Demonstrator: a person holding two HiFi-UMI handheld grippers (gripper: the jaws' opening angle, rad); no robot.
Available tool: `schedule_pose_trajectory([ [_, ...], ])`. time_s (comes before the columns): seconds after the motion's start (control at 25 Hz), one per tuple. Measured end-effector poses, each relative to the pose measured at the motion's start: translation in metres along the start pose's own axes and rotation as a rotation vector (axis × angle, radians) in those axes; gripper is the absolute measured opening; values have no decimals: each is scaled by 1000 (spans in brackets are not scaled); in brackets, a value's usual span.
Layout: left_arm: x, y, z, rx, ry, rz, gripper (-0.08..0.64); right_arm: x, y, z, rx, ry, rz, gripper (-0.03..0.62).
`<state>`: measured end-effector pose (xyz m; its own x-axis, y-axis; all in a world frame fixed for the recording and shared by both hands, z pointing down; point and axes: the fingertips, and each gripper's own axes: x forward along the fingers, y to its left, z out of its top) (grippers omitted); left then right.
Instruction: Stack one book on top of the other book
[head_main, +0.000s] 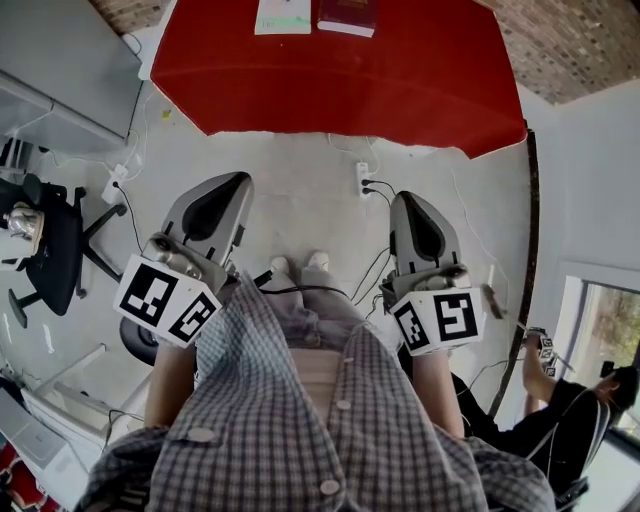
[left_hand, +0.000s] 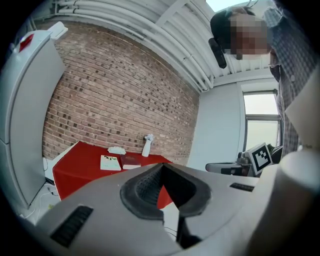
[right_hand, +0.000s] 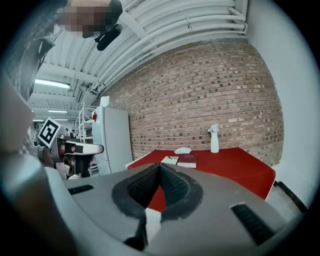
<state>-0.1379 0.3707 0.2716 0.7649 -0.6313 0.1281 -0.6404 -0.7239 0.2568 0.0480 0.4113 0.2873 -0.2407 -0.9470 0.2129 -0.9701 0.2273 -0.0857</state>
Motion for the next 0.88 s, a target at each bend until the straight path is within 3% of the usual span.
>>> schedule_pose_trajectory([
  [0.88, 36, -34, 14, -13, -87, 84, 8, -11, -77, -1, -15, -11, 16, 6],
])
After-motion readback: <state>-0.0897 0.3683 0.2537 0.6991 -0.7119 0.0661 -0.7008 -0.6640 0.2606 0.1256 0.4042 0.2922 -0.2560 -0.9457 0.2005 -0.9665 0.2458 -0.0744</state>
